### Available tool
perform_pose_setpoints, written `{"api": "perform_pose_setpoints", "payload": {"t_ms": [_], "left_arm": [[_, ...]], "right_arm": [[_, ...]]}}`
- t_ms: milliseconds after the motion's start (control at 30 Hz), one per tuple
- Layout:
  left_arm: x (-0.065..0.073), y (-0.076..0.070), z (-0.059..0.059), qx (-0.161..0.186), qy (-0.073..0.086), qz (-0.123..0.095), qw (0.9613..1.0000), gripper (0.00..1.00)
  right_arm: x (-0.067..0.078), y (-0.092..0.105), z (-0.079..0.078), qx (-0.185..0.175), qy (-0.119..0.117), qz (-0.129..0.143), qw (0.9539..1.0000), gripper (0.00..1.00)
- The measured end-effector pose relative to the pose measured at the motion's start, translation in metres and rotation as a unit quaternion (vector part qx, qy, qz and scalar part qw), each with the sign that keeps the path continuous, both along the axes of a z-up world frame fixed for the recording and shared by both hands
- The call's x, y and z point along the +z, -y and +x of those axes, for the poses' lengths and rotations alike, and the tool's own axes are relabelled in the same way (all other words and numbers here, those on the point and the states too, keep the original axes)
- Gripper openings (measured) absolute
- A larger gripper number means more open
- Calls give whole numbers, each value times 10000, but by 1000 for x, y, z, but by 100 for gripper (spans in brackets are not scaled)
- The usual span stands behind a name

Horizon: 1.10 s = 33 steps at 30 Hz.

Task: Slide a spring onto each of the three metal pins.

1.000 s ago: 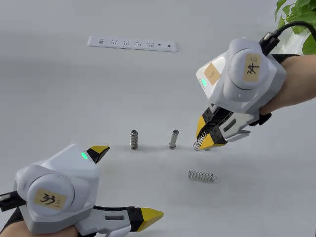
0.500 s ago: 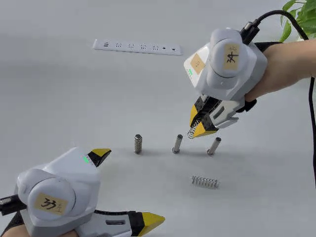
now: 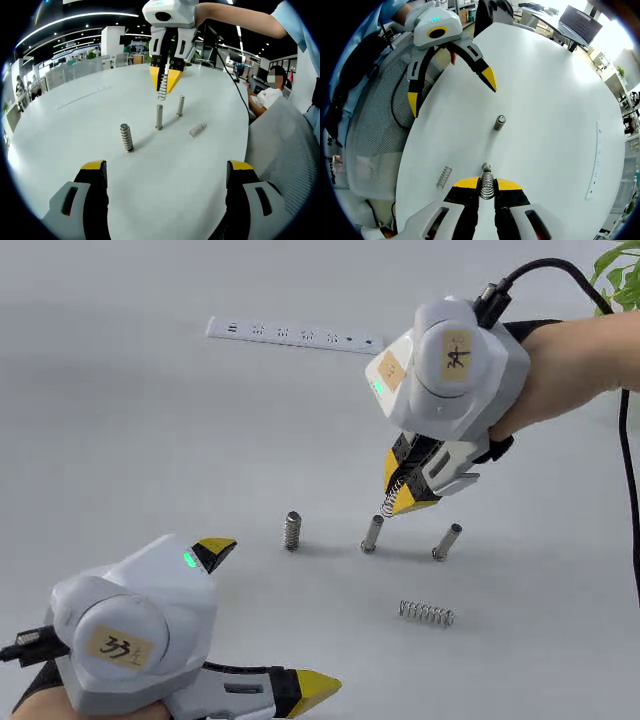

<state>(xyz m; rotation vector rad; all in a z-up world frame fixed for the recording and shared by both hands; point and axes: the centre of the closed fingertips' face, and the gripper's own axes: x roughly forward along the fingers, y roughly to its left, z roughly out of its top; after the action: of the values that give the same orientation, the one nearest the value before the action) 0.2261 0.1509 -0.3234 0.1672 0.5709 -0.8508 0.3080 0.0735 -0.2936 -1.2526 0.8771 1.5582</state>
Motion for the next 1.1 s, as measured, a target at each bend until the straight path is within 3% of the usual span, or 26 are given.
{"api": "perform_pose_setpoints", "payload": {"t_ms": [800,1100], "left_arm": [[-5,0,-2,27,-79,-27,10000,95],[-7,-2,-3,55,-116,-29,9999,93]], "right_arm": [[-10,-3,-6,166,-48,-175,9997,8],[-21,-4,-6,239,-53,-283,9993,8]]}}
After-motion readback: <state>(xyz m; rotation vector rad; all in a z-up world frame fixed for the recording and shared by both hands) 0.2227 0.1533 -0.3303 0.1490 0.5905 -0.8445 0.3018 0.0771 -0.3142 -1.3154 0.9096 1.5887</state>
